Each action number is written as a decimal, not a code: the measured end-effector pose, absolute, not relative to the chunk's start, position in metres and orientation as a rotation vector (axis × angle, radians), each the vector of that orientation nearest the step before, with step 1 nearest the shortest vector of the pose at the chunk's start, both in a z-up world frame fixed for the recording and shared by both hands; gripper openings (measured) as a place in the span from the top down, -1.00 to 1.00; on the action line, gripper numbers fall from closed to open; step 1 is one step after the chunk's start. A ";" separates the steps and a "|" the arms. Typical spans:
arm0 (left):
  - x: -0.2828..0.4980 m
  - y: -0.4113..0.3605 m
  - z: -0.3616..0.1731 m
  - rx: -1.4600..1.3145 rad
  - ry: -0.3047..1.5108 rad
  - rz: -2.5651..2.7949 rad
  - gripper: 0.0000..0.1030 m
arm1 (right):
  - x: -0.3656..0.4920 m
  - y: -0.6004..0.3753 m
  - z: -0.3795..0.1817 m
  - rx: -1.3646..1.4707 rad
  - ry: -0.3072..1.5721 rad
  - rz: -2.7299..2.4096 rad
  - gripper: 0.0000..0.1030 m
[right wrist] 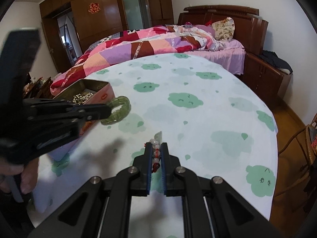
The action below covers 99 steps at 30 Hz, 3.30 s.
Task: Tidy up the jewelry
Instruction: 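Grasp the green jade bangle with the left gripper while the right holds the pendant, then carry the green jade bangle and red pendant over the tin with both grippers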
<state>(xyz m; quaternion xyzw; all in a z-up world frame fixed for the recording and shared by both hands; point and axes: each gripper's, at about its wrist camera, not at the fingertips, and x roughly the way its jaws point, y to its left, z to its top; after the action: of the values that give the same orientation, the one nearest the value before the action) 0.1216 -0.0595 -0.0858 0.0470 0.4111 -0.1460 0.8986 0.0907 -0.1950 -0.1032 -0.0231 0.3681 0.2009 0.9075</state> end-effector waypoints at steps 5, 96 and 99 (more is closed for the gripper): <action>0.132 -0.056 -0.093 0.090 0.876 -0.290 0.91 | 0.092 -0.197 -0.105 -0.041 0.761 0.423 0.80; 0.075 0.078 -0.065 -0.065 0.771 -0.021 -0.17 | 0.120 -0.052 -0.073 -0.117 0.689 0.681 0.60; 0.074 0.079 -0.064 -0.067 0.772 -0.023 -0.18 | 0.120 -0.054 -0.072 -0.111 0.694 0.667 0.41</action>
<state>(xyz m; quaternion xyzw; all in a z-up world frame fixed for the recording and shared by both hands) 0.0744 0.0794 -0.0644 -0.0324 0.3764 -0.0113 0.9258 0.1205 -0.0537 -0.0724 -0.0532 0.3337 0.3207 0.8848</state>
